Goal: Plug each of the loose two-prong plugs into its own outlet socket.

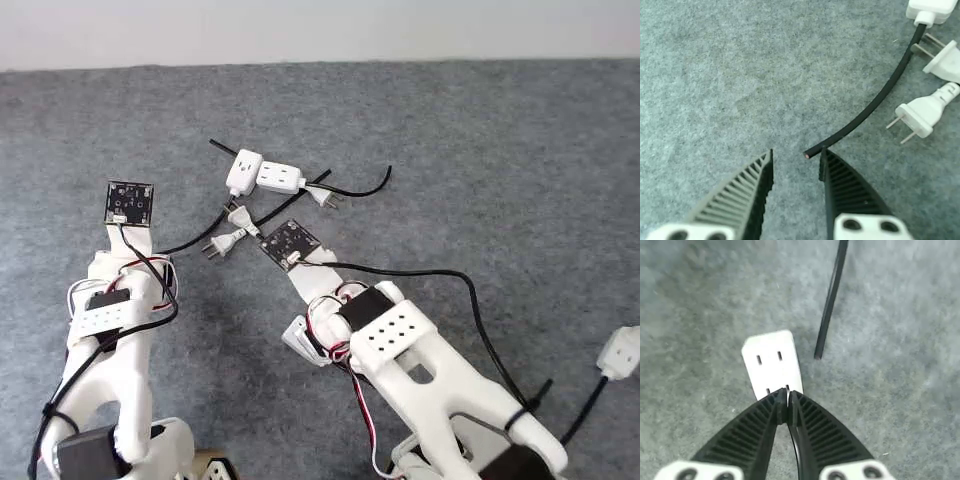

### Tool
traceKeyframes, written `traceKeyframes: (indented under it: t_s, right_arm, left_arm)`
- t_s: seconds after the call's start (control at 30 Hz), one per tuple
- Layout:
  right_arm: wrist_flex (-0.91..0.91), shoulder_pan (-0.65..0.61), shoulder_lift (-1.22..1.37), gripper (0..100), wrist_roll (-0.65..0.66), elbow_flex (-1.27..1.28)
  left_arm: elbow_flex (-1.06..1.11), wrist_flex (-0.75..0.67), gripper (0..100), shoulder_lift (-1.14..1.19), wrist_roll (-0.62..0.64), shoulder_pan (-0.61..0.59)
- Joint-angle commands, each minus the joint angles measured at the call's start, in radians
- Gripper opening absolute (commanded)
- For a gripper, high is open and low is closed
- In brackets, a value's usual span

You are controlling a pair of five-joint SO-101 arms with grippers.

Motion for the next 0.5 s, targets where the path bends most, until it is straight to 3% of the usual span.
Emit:
traceKeyframes:
  t_s: [0.0, 0.2, 0.47]
  right_arm:
    - [-0.031, 0.013, -0.076, 1.1, 0.015, -0.021]
    - [-0.062, 0.085, -0.048, 1.9, 0.061, -0.117]
    - [-0.182, 0.087, 0.243, 14.5, 0.064, -0.293]
  left_arm:
    - [-0.056, -0.02, 14, -0.003, 0.002, 0.0]
    - [-0.056, -0.02, 14, -0.003, 0.002, 0.0]
    - [-0.058, -0.02, 14, -0.003, 0.002, 0.0]
